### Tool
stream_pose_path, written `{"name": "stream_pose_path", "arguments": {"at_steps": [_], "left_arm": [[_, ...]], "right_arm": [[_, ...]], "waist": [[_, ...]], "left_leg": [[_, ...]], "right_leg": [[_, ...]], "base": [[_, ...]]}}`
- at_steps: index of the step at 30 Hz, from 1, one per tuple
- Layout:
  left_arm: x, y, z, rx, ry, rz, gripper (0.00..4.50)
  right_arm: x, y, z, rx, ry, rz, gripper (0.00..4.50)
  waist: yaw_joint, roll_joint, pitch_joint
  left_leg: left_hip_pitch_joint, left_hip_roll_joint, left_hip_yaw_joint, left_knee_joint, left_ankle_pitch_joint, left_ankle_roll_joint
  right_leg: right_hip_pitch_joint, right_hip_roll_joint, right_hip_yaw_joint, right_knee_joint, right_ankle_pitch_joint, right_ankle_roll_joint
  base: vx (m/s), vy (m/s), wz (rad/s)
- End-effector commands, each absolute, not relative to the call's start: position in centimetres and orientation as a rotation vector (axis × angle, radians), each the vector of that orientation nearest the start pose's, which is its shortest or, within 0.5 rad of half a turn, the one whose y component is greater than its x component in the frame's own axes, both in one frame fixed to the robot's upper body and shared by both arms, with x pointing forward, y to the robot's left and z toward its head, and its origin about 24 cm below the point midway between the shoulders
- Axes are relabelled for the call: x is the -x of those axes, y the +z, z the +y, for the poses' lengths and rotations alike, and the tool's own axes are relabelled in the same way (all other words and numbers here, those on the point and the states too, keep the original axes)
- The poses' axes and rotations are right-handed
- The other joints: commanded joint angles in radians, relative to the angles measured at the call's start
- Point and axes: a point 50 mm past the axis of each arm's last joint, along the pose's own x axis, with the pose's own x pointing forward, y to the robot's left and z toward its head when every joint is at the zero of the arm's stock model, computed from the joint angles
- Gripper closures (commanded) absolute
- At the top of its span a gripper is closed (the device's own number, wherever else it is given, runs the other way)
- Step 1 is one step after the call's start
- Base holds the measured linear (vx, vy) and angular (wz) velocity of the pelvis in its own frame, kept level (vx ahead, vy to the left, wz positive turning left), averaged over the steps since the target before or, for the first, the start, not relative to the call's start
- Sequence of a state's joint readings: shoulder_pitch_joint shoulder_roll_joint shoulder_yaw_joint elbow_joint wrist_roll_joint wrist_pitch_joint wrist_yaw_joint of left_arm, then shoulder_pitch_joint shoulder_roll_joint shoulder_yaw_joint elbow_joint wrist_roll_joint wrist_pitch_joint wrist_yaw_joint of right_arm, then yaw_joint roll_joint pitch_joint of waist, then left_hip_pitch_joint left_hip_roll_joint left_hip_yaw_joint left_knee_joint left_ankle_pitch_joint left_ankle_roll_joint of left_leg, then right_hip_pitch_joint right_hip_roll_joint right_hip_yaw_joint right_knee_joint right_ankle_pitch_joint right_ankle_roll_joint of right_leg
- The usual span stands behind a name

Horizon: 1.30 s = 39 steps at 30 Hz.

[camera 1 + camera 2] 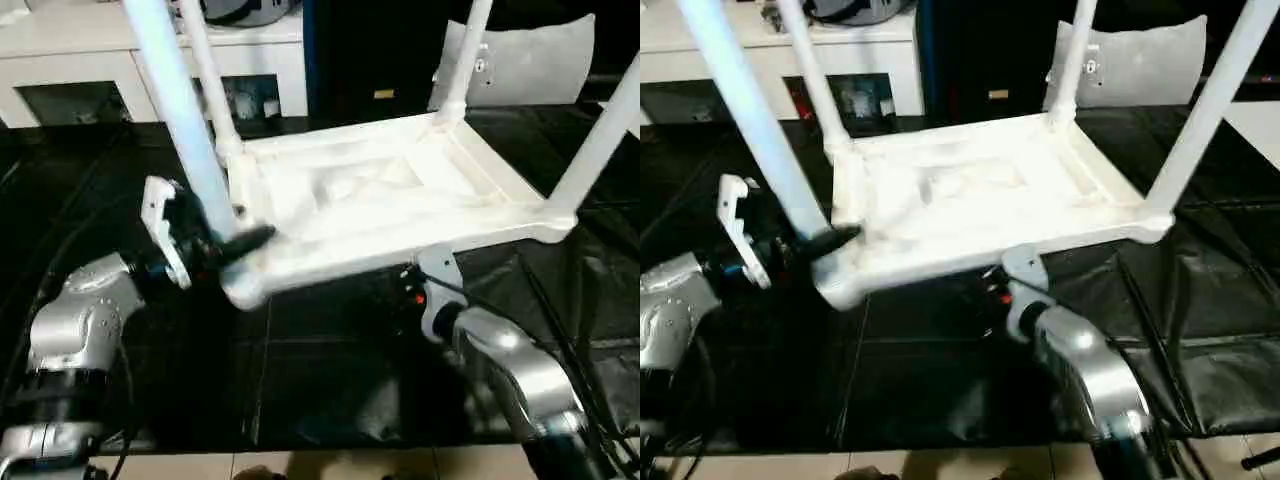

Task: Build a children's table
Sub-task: Rotate table base

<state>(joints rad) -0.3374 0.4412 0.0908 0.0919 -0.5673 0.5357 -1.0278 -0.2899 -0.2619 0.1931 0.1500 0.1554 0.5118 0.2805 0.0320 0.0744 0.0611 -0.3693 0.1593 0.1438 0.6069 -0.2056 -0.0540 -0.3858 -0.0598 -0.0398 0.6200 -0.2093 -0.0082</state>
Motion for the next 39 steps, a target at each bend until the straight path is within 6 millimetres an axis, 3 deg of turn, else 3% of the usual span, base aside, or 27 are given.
{"name": "stream_pose_path", "arguments": {"at_steps": [1, 3, 4, 5, 6, 7, 11, 12, 14, 16, 20, 28, 33, 35, 39], "left_arm": [[-27.7, 10.6, 17.2, 0.269, -1.166, 0.185, 0.09], [-27.0, 10.6, 16.7, 0.28, -1.21, 0.197, 0.09], [-25.4, 10.8, 15.6, 0.318, -1.298, 0.221, 0.09], [-24.9, 10.9, 15.2, 0.331, -1.328, 0.23, 0.09], [-24.5, 11.0, 14.9, 0.34, -1.346, 0.236, 0.09], [-23.8, 11.1, 14.2, 0.355, -1.382, 0.243, 0.09], [-22.7, 11.1, 12.0, 0.356, -1.444, 0.238, 0.09], [-22.6, 11.1, 11.6, 0.359, -1.454, 0.235, 0.09], [-22.4, 11.2, 10.7, 0.366, -1.477, 0.229, 0.09], [-22.5, 11.2, 9.8, 0.356, -1.483, 0.215, 0.09], [-22.7, 11.5, 8.7, 0.337, -1.476, 0.197, 0.09], [-22.9, 11.7, 7.8, 0.338, -1.466, 0.175, 0.09], [-24.5, 11.6, 7.1, 0.282, -1.373, 0.126, 0.09], [-24.9, 12.1, 6.2, 0.292, -1.386, 0.1, 0.09], [-24.1, 12.9, 3.9, 0.331, -1.501, 0.076, 0.09]], "right_arm": [[-29.8, 2.8, -13.4, 0.164, 0.432, 0.441, 0.0], [-30.4, 2.8, -13.4, 0.177, 0.415, 0.433, 0.0], [-31.3, 3.3, -13.1, 0.183, 0.41, 0.405, 0.0], [-31.5, 3.5, -13.0, 0.185, 0.411, 0.396, 0.0], [-31.7, 3.6, -12.8, 0.184, 0.414, 0.39, 0.0], [-32.0, 3.8, -12.5, 0.184, 0.423, 0.379, 0.0], [-32.4, 4.0, -12.0, 0.189, 0.434, 0.366, 0.0], [-32.4, 4.0, -11.9, 0.189, 0.435, 0.364, 0.0], [-32.5, 4.0, -11.8, 0.192, 0.437, 0.36, 0.0], [-32.5, 4.1, -11.7, 0.191, 0.434, 0.355, 0.0], [-32.6, 4.2, -11.8, 0.205, 0.422, 0.346, 0.0], [-32.4, 4.2, -13.0, 0.203, 0.389, 0.343, 0.0], [-32.4, 4.4, -13.2, 0.179, 0.372, 0.323, 0.0], [-32.4, 4.6, -13.0, 0.117, 0.382, 0.305, 0.0], [-32.2, 4.7, -12.1, 0.078, 0.454, 0.285, 0.0]], "waist": [[0.003, 0.001, -0.066], [-0.005, -0.001, -0.062], [-0.007, -0.012, -0.064], [-0.01, -0.009, -0.061], [-0.016, -0.006, -0.06], [-0.021, -0.016, -0.06], [-0.022, -0.013, -0.059], [-0.02, -0.019, -0.059], [-0.02, -0.016, -0.06], [-0.022, -0.021, -0.06], [-0.022, -0.017, -0.061], [-0.016, -0.018, -0.065], [-0.01, -0.018, -0.062], [-0.007, -0.016, -0.062], [-0.001, -0.012, -0.067]], "left_leg": [[-0.002, 0.046, -0.008, -0.074, -0.118, 0.009], [0.0, 0.045, -0.005, -0.076, -0.159, 0.001], [0.0, 0.049, -0.006, -0.075, -0.169, -0.001], [-0.005, 0.047, -0.007, -0.077, -0.165, 0.002], [0.0, 0.049, -0.005, -0.077, -0.17, 0.003], [0.0, 0.05, -0.003, -0.077, -0.17, 0.005], [0.004, 0.05, 0.0, -0.075, -0.165, 0.013], [0.001, 0.049, 0.001, -0.074, -0.155, 0.015], [-0.001, 0.048, 0.002, -0.072, -0.141, 0.015], [0.0, 0.047, 0.004, -0.072, -0.151, 0.012], [0.002, 0.048, 0.004, -0.072, -0.151, 0.009], [0.002, 0.047, 0.004, -0.067, -0.114, 0.019], [0.006, 0.048, 0.006, -0.069, -0.153, 0.014], [0.006, 0.048, 0.004, -0.07, -0.166, 0.005], [0.004, 0.05, 0.003, -0.068, -0.142, 0.005]], "right_leg": [[0.054, -0.074, 0.041, -0.062, -0.056, -0.258], [0.053, -0.073, 0.041, -0.068, -0.13, -0.253], [0.055, -0.078, 0.044, -0.064, -0.157, -0.255], [0.058, -0.077, 0.042, -0.066, -0.169, -0.251], [0.051, -0.073, 0.042, -0.071, -0.182, -0.246], [0.052, -0.071, 0.042, -0.069, -0.179, -0.251], [0.047, -0.068, 0.044, -0.074, -0.192, -0.252], [0.049, -0.069, 0.045, -0.072, -0.186, -0.252], [0.051, -0.069, 0.045, -0.071, -0.175, -0.246], [0.051, -0.067, 0.045, -0.075, -0.188, -0.239], [0.05, -0.064, 0.044, -0.076, -0.194, -0.23], [0.054, -0.062, 0.043, -0.069, -0.107, -0.243], [0.05, -0.063, 0.044, -0.079, -0.182, -0.229], [0.049, -0.064, 0.044, -0.079, -0.198, -0.218], [0.051, -0.065, 0.043, -0.072, -0.134, -0.229]], "base": [[0.0, 0.0, 0.0], [0.0, 0.0, 0.0], [0.0, 0.0, 0.0], [0.0, 0.0, 0.0], [0.0, 0.0, 0.0], [0.0, 0.0, 0.0], [0.0, 0.0, 0.0], [0.0, 0.0, 0.0], [0.0, 0.0, 0.0], [0.0, 0.0, 0.0], [0.0, 0.0, 0.0], [0.0, 0.0, 0.0], [0.0, 0.0, 0.0], [0.0, 0.0, 0.0], [0.0, 0.0, 0.0]]}}
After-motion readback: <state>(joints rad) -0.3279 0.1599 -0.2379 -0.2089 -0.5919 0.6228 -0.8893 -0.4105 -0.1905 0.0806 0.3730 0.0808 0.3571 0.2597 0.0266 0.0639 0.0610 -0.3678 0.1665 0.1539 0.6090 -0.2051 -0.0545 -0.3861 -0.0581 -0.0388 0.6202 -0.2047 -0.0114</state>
